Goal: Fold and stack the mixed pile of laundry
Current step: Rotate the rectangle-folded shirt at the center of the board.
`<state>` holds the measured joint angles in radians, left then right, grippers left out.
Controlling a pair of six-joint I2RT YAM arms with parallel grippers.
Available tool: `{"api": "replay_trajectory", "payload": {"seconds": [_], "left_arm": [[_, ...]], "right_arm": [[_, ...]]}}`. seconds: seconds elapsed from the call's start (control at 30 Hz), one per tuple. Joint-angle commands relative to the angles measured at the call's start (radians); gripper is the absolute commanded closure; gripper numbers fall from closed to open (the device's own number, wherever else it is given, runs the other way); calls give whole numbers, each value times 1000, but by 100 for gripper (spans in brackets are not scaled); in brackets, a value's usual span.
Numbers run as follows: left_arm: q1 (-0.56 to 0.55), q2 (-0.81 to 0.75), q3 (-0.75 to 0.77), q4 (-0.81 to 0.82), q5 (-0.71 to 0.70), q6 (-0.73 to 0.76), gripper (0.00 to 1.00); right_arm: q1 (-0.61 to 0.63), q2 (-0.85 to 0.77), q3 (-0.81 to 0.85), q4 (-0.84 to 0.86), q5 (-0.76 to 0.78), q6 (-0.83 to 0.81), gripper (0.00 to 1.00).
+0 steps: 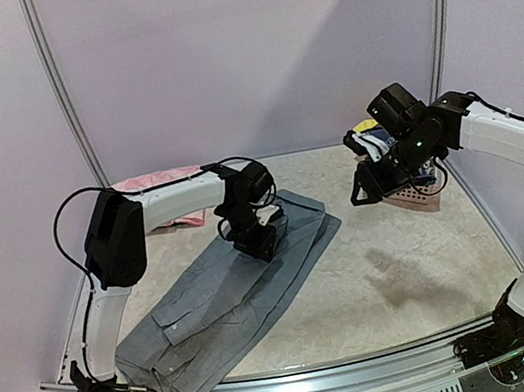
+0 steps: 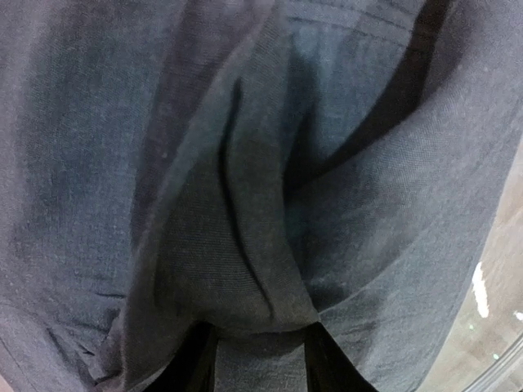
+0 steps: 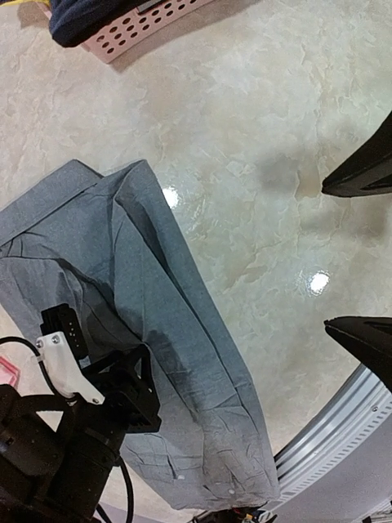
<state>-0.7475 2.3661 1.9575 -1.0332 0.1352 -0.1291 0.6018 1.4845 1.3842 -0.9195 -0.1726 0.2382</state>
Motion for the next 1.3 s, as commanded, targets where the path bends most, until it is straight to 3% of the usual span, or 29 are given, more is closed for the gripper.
{"api": "replay_trajectory", "payload": {"seconds": [0.0,0.23,0.4,0.6,0.9,1.27], "left_arm": [[33,124,102,49,74,-72,64],[116,302,365,95,189,-303,64],[179,332,378,277,280,-541,66],[192,256,368,359,343,-572,63],[231,-12,126,349,311,-502,55],[351,-332,-263,141,102,-299,54]], "right_arm": [[-3,-15,-34,-10,40,52,49],[-3,-9,-16,-16,65,79,49],[-3,9,5,4,63,102,49],[-3,71,20,111,10,128,48],[-1,260,29,357,-156,245,47],[20,554,188,375,-266,252,47]]}}
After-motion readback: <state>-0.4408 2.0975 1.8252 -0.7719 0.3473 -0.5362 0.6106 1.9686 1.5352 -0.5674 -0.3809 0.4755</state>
